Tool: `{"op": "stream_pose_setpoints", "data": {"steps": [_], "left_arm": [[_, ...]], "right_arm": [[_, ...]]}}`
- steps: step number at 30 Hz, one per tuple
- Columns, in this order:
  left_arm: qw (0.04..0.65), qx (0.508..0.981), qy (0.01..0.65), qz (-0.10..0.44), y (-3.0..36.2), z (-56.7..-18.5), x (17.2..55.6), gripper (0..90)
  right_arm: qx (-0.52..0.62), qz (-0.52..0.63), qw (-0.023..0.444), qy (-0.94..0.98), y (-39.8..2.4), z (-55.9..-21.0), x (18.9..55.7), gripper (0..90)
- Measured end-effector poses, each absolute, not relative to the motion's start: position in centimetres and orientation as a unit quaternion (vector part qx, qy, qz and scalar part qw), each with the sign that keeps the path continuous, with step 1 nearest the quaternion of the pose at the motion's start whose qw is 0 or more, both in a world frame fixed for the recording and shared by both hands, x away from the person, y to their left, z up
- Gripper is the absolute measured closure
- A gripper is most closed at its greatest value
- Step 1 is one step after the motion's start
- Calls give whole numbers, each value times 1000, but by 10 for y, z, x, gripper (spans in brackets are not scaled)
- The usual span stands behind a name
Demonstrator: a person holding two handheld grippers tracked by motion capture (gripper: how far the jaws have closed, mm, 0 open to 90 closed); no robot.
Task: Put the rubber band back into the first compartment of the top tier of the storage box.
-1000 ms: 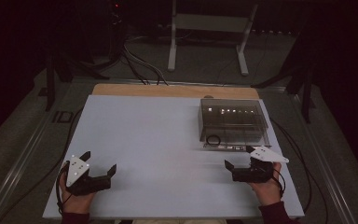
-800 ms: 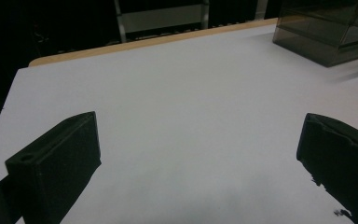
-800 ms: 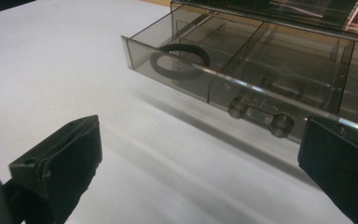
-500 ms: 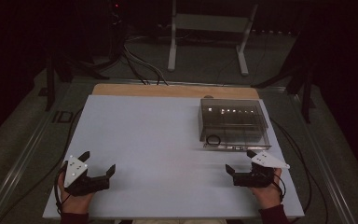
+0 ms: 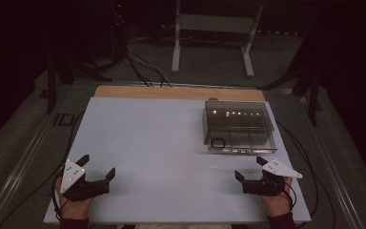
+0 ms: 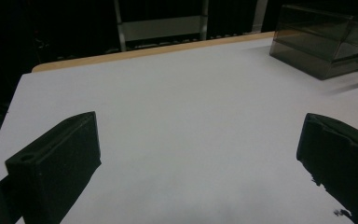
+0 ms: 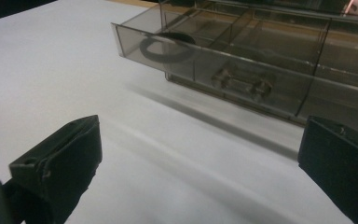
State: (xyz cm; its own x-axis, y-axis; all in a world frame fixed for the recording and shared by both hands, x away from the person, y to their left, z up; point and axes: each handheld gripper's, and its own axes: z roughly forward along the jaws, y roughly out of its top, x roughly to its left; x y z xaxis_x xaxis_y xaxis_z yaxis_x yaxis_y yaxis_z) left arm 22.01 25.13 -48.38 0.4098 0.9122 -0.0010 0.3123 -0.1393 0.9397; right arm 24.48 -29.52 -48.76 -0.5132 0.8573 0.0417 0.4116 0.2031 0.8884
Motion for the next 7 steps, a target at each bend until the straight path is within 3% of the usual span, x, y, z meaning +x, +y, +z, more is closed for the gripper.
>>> {"op": "stream_pose_setpoints", "data": {"steps": [7], "left_arm": [[477,691,447,309,249,-486,221,5]], "right_arm": [[441,459,234,735,-301,-493,245,1]]}}
